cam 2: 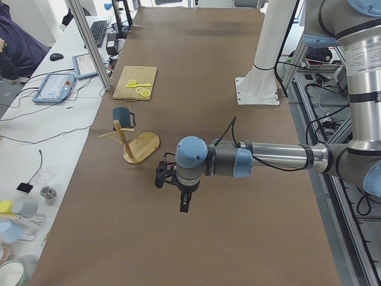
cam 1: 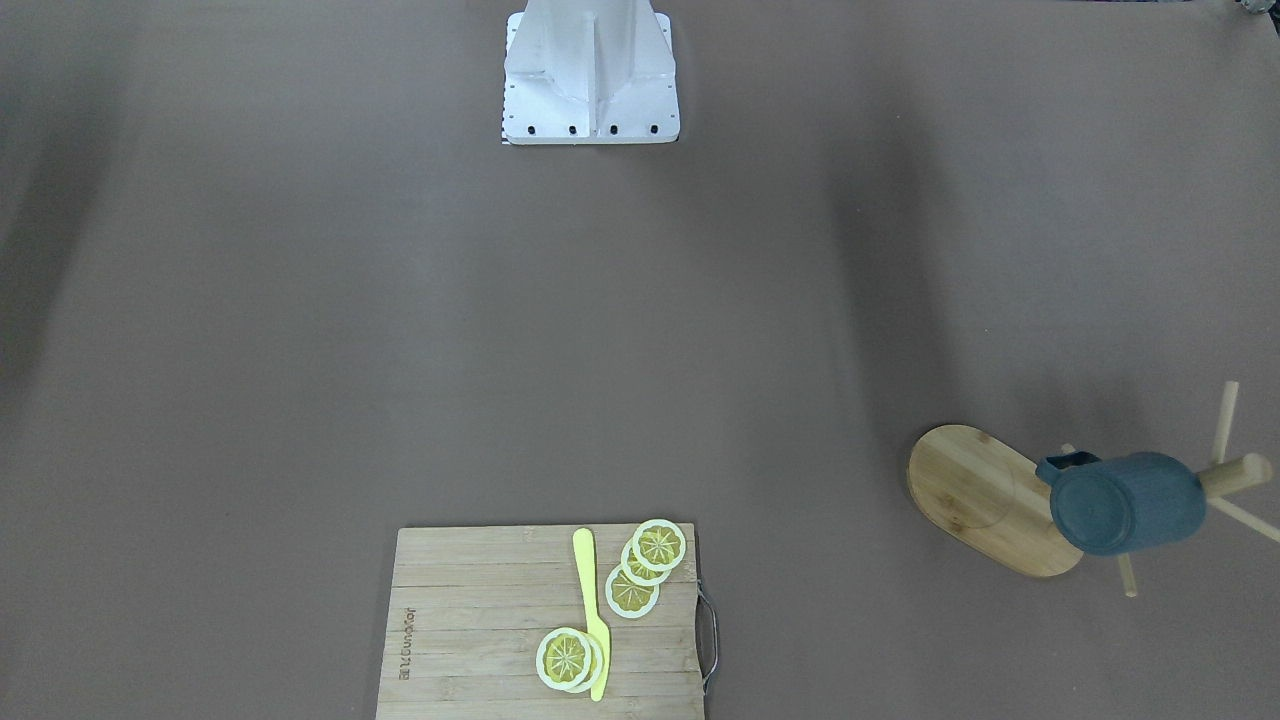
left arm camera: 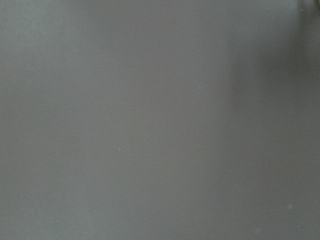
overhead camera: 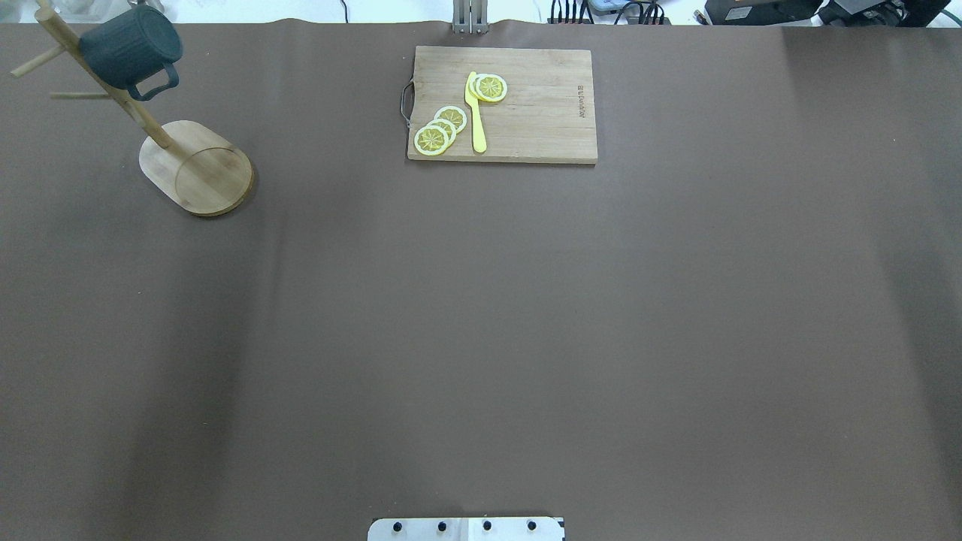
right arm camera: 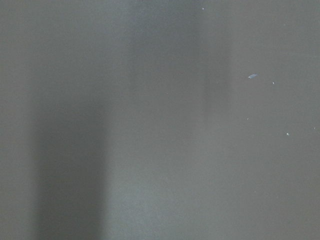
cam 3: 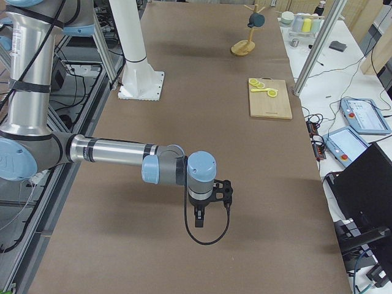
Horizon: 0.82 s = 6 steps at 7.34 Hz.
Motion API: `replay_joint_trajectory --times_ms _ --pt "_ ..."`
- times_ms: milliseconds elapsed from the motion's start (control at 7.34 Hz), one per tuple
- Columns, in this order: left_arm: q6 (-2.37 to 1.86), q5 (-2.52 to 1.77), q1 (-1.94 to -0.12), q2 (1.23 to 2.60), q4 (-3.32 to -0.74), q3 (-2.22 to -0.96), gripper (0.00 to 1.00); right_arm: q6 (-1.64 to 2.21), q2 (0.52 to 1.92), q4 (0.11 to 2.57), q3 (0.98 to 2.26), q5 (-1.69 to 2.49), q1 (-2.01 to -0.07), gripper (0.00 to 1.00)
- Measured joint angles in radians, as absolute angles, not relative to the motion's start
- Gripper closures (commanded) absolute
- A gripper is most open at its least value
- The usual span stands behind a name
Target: Hang cup on storage rack
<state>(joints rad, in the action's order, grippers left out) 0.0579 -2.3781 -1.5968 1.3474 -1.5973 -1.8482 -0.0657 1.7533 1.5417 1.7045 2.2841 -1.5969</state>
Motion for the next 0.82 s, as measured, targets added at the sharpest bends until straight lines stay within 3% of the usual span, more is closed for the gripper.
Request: replay_joint_trajectory --times_ms 817 --pt "-0.056 -2.342 -1.512 1.354 -1.611 -1.840 0.01 -0.066 1.752 1.541 1.706 2.284 -1.597 0.00"
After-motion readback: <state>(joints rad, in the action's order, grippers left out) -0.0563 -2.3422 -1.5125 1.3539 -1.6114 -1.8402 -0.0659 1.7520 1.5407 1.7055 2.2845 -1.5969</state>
